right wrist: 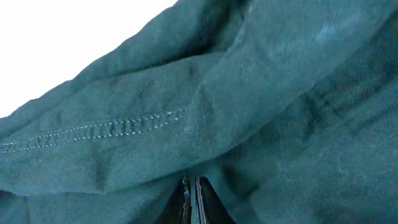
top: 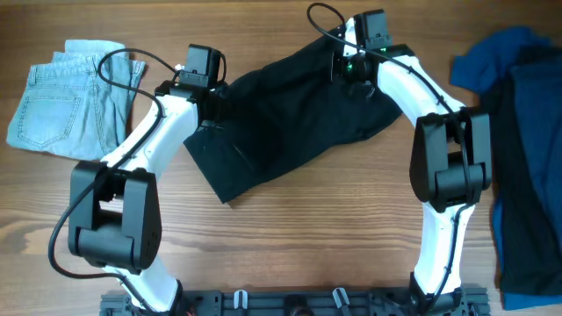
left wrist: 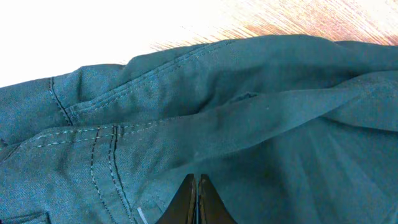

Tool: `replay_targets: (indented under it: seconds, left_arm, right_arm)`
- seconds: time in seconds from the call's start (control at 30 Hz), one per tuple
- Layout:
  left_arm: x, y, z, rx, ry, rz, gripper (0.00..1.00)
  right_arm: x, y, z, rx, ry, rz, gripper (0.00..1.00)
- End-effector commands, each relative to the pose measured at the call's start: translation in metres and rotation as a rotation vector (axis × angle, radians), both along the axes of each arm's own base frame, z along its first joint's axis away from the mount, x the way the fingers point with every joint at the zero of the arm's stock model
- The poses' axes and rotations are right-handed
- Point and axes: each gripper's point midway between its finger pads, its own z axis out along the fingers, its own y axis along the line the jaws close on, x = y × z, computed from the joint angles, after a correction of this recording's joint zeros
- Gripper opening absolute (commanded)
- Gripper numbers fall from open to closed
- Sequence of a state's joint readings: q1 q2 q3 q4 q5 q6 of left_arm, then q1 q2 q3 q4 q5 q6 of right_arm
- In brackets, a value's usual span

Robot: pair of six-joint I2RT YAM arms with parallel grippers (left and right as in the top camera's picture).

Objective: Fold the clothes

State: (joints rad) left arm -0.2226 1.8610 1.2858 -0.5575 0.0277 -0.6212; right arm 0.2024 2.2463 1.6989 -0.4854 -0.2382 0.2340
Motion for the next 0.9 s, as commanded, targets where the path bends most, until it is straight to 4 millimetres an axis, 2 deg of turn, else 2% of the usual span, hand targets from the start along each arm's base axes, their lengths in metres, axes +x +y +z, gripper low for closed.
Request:
replay_targets:
  seconds: [0.0,0.1,0.23,0.37,0.5,0.6,0.77,0.87]
  left_arm:
    - [0.001,-0.001,0.0,0.008,-0.006,-0.023,0.04]
    - [0.001,-0.001,0.0,0.008,-0.006,-0.023,0.04]
    - [0.001,-0.001,0.0,0.008,-0.005,-0.023,0.04]
    - [0.001,-0.001,0.0,0.008,-0.005,-0.023,0.04]
    - [0.0,-0.001,0.0,0.01,-0.002,-0.023,0.04]
    - [0.0,-0.001,0.0,0.009,-0.001,-0.023,0.04]
    - [0.0,0.001,-0.001,0.019,-0.002,-0.019,0.04]
    - [0.002,0.006,-0.001,0.048,-0.007,-0.006,0.04]
  right_arm:
    - [-0.004,0.0,-0.008,-0.027,0.021,-0.015,0.04]
    - [-0.001,0.001,-0.015,-0.068,0.004,-0.025,0.04]
    - [0.02,0.013,-0.011,-0.034,-0.086,-0.037,0.04]
    - [0.032,0.015,-0.022,-0.005,-0.113,-0.081,0.04]
    - [0.053,0.021,-0.03,0.056,-0.186,-0.12,0.04]
    - [0.068,0.03,-0.018,0.099,-0.27,-0.103,0.12]
    - [0.09,0.046,0.021,0.193,-0.443,-0.053,0.13]
    - [0.09,0.043,0.018,0.179,-0.434,-0.064,0.14]
